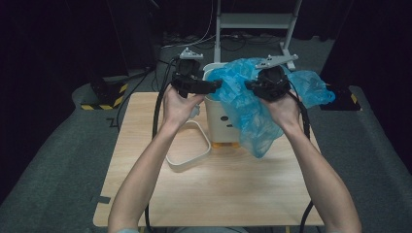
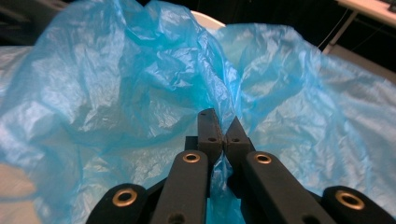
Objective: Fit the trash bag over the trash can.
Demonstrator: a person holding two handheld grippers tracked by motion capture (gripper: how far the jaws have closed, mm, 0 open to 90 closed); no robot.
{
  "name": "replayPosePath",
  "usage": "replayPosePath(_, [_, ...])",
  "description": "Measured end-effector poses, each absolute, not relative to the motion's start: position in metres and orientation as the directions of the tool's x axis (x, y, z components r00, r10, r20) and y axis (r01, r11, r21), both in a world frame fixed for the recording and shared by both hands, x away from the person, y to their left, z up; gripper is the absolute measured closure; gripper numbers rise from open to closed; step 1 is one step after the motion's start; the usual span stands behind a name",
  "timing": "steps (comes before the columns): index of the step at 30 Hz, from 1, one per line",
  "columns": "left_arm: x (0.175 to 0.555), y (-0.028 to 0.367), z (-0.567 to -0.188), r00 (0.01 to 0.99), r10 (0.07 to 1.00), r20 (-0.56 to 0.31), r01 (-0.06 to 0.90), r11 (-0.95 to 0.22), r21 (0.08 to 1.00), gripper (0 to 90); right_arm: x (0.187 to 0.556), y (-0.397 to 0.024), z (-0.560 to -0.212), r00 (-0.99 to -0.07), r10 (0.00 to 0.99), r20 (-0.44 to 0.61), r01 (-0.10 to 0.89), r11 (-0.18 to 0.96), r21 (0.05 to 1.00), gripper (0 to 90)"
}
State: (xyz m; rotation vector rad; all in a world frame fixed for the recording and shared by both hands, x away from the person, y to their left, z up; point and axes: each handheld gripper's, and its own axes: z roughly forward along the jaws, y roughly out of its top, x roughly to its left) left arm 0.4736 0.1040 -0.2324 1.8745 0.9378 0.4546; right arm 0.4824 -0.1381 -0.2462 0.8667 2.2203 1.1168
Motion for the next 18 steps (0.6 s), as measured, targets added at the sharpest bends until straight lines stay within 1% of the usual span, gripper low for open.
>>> replayPosePath(6, [0.469,0.093,-0.233,0.677,0.728,-0.102,0.402,-0.251,0.88,27.7,0.488,-0.134,-0.251,-0.661,0.737,-0.14,0.341,0.462,0.819,89.2])
replayPosePath(8, [0.468,0.089,-0.233,0.688,0.719,-0.095,0.396,-0.263,0.88,29.2,0.489,-0.133,-0.251,-0.661,0.738,-0.135,0.346,0.459,0.818,89.2])
replayPosePath(9, [0.468,0.085,-0.234,0.696,0.713,-0.082,0.388,-0.277,0.879,31.6,0.489,-0.133,-0.251,-0.663,0.736,-0.135,0.346,0.461,0.817,89.2])
replayPosePath(11, [0.467,0.08,-0.235,0.7,0.713,-0.041,0.366,-0.309,0.878,46.2,0.488,-0.131,-0.251,-0.668,0.732,-0.136,0.343,0.464,0.816,89.1])
replayPosePath(14, [0.473,0.074,-0.239,0.71,0.703,-0.032,0.377,-0.342,0.861,69.5,0.488,-0.13,-0.252,-0.675,0.725,-0.136,0.337,0.467,0.818,88.1])
replayPosePath(16, [0.477,0.072,-0.24,0.705,0.709,-0.019,0.386,-0.361,0.849,80.2,0.487,-0.131,-0.252,-0.68,0.722,-0.127,0.337,0.462,0.821,86.1])
replayPosePath(18, [0.481,0.069,-0.242,0.696,0.718,0.007,0.391,-0.387,0.835,87.3,0.487,-0.132,-0.251,-0.685,0.719,-0.116,0.335,0.453,0.826,82.3])
